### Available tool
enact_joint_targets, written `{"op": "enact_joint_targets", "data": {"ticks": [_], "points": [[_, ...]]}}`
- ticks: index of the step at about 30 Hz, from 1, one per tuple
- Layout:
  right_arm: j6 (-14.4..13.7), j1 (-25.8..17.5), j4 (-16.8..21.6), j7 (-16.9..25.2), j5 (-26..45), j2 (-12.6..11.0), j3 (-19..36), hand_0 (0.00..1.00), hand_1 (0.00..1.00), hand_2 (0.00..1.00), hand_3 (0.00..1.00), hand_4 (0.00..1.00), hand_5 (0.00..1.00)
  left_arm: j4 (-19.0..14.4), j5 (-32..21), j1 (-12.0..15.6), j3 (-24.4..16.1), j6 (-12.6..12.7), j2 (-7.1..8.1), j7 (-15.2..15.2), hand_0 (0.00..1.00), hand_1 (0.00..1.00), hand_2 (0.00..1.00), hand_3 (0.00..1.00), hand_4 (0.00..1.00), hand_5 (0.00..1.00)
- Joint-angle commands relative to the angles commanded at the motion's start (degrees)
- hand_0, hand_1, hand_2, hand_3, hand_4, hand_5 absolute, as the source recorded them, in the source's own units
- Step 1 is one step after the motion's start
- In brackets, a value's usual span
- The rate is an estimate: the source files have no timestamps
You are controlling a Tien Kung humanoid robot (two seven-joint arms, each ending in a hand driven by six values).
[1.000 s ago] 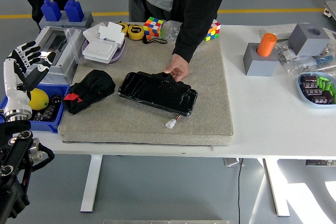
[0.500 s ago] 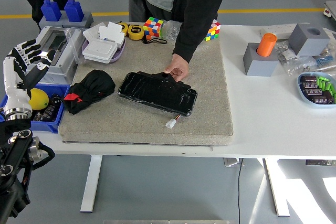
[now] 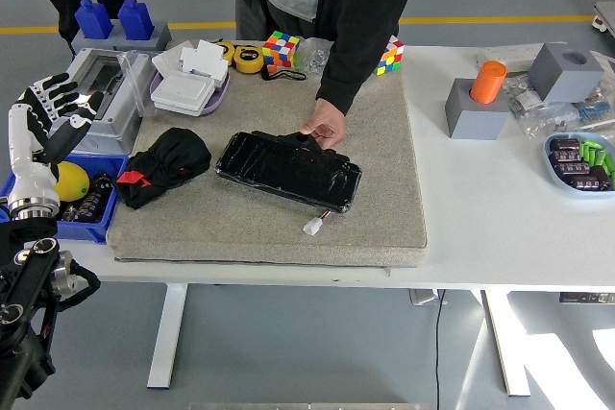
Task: Pick the rag up,wipe the panel,place it on the desk
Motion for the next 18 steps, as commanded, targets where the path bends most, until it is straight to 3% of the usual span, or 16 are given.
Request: {"op": "enact_joint_targets", "data": {"ticks": [18], "points": [[0.9,0.6,0.0,-1.7,-0.2,-0.4,-0.3,0.591,0.603,0.528,0.53,0.88,0.349,-1.2,1.6,0.8,0.4,-1.7,0.22,2.2,0.629,0.647,0.661,0.68,0.992,0.35]]}}
